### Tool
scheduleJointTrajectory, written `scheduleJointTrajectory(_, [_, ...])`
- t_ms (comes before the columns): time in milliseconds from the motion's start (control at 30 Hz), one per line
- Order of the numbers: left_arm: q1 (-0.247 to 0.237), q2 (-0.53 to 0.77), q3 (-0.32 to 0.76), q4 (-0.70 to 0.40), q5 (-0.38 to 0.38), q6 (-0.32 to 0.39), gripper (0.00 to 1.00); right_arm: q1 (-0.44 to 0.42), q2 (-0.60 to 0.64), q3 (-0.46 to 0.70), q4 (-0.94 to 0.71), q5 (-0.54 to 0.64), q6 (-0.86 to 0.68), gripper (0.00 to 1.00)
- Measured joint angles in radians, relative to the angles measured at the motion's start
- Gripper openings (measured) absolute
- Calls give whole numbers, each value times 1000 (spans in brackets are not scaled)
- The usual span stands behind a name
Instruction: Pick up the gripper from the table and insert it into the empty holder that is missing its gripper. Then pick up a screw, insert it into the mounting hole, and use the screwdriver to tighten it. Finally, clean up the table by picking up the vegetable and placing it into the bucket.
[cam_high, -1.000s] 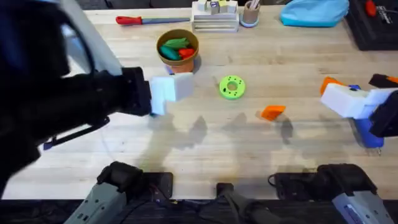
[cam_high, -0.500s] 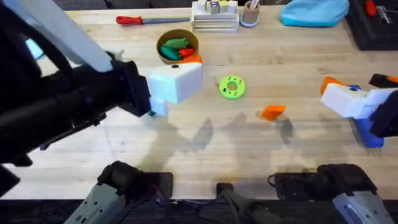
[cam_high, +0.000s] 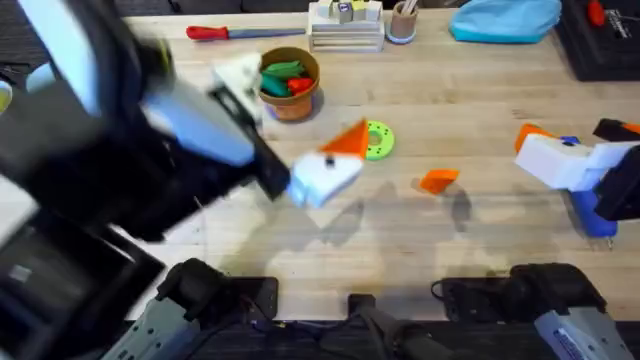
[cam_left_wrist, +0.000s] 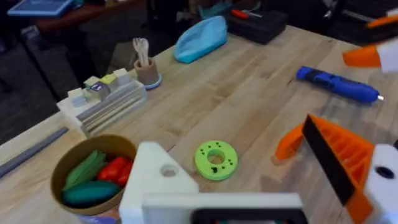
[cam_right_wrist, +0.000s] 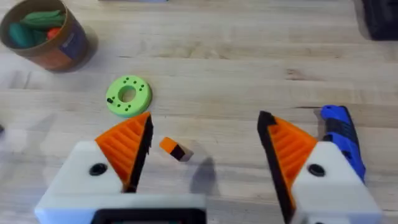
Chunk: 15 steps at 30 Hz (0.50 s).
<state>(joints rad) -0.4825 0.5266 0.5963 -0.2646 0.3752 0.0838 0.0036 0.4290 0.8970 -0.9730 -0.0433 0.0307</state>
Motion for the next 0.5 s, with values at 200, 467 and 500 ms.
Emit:
scheduleJointTrajectory(200, [-43,-255,-272,150,34,13,993,0,0,0,0,0,0,991])
scheduleJointTrajectory(467, [-50,-494,-491,195,63,-42,993,0,0,0,0,0,0,991])
scheduleJointTrajectory(500, [-50,-512,-510,207,71,-46,993,0,0,0,0,0,0,991])
